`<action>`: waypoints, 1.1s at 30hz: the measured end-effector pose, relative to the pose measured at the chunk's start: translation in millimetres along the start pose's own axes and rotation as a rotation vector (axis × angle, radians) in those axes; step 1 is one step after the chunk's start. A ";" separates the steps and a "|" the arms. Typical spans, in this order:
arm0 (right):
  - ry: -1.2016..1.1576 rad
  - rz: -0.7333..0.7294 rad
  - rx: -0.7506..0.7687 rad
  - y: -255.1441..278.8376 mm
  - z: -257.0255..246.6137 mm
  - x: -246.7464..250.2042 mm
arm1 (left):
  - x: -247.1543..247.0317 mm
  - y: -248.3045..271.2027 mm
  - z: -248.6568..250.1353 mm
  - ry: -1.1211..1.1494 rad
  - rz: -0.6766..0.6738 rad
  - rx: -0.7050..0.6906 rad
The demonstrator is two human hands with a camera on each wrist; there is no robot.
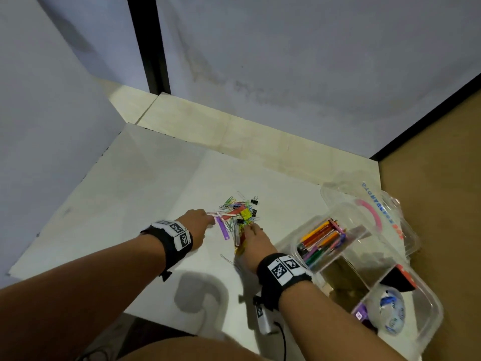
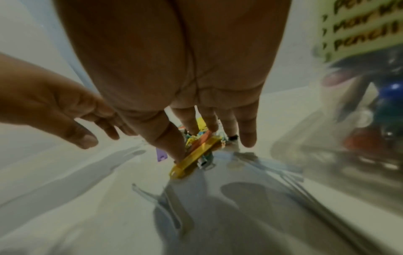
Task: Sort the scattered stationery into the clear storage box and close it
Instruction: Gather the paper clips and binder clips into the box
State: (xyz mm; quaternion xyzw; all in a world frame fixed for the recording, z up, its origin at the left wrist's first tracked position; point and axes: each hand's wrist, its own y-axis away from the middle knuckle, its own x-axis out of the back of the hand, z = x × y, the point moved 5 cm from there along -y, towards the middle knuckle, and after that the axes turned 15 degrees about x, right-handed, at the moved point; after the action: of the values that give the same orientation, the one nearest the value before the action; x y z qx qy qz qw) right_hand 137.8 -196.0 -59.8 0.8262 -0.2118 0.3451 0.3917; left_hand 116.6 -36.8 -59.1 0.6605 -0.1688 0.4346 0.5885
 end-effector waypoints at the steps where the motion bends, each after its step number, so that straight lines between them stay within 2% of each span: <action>1: 0.050 -0.034 0.005 -2.1 0.3 -4.0 | -1.2 0.4 0.5 -0.016 0.000 -0.026; 3: 0.119 -0.118 0.018 -5.3 -3.1 -14.8 | -2.7 1.3 2.1 -0.036 0.013 -0.080; 5: 0.066 -0.161 0.021 -6.9 -8.8 -23.2 | -2.9 0.3 3.9 -0.044 0.023 -0.109; 11: 0.103 0.054 0.042 -40.2 -9.2 7.0 | -3.6 -8.6 9.4 -0.088 0.034 -0.106; 16: 0.135 -0.012 0.032 -57.9 1.0 16.1 | -14.3 -10.2 15.7 -0.172 0.037 -0.155; 20: 0.168 0.045 0.067 -40.9 4.9 6.1 | -26.6 -10.0 18.7 -0.217 0.012 -0.142; 26: 0.099 0.099 0.060 -7.9 10.2 1.8 | -30.5 -6.7 20.0 -0.267 0.024 -0.168; 33: -0.019 0.349 0.043 24.6 -1.1 29.1 | -26.0 -10.7 27.9 -0.360 0.065 -0.186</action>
State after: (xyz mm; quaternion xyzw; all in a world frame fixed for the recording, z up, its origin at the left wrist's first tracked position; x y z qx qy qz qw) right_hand 141.7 -212.4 -25.6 0.7883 -0.3483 0.4045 0.3059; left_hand 120.3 -67.3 -83.9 0.6645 -0.3320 0.3107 0.5930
